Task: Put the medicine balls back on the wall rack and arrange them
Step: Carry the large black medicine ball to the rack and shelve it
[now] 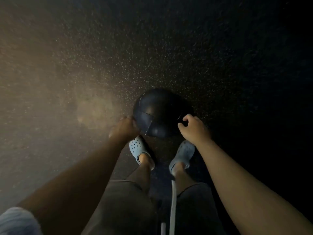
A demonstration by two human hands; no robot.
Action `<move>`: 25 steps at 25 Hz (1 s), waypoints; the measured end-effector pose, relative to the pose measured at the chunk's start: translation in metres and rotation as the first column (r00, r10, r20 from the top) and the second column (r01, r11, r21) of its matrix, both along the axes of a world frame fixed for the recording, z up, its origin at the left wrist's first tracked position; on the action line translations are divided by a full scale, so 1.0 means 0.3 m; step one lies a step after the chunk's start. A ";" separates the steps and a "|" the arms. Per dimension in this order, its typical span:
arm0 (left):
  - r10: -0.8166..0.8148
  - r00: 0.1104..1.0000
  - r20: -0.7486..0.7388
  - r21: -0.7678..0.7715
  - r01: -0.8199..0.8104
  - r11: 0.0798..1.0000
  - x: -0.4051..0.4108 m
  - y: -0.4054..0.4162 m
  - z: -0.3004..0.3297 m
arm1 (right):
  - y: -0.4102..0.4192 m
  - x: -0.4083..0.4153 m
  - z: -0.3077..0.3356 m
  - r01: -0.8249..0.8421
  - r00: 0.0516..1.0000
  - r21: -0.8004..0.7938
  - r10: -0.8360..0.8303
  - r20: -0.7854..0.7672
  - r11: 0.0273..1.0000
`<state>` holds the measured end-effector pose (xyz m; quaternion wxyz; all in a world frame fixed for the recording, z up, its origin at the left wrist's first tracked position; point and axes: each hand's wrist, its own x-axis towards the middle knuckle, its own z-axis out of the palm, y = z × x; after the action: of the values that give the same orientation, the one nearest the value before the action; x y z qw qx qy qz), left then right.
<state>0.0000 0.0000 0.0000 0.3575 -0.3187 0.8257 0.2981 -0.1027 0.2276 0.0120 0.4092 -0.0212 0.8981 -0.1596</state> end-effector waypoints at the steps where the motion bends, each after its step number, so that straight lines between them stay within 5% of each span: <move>1: 0.024 0.999 0.023 -0.003 -0.024 1.000 -0.034 -0.002 -0.064 | -0.005 -0.043 -0.054 -0.007 1.000 0.004 0.007 0.004 1.000; 9: 0.134 0.950 0.281 -0.086 -0.114 0.990 -0.079 -0.001 -0.650 | 0.053 -0.289 -0.643 -0.075 0.997 0.168 0.079 -0.013 0.983; 12: 0.393 0.886 0.248 -0.167 -0.360 0.918 -0.087 -0.037 -0.811 | 0.069 -0.341 -0.819 0.052 0.998 0.153 -0.045 -0.048 0.987; 14: 0.694 0.705 0.146 -0.162 -0.675 0.720 -0.110 -0.049 -0.868 | 0.051 -0.361 -0.913 0.234 0.970 0.092 -0.239 0.045 0.968; 16: 0.943 0.310 0.125 0.081 -0.950 0.301 -0.169 -0.034 -0.889 | 0.010 -0.370 -0.980 0.491 0.832 0.076 -0.493 0.254 0.868; 17: 0.973 0.156 0.173 0.222 -0.968 0.116 -0.206 -0.019 -0.885 | -0.011 -0.365 -0.995 0.610 0.714 0.100 -0.601 0.360 0.786; 19: 0.974 0.033 0.226 0.376 -0.925 -0.056 -0.265 0.003 -0.873 | -0.031 -0.355 -1.000 0.734 0.553 0.126 -0.696 0.458 0.667; 25: 0.984 0.135 0.114 0.439 -0.896 0.072 -0.390 0.044 -0.528 | 0.026 -0.435 -0.615 0.794 0.561 -0.035 -0.709 0.427 0.607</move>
<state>-0.1171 0.0132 -0.1585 0.0434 -0.6606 0.3679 0.6530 -0.2334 0.2355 -0.1725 0.4569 0.3508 0.7011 -0.4203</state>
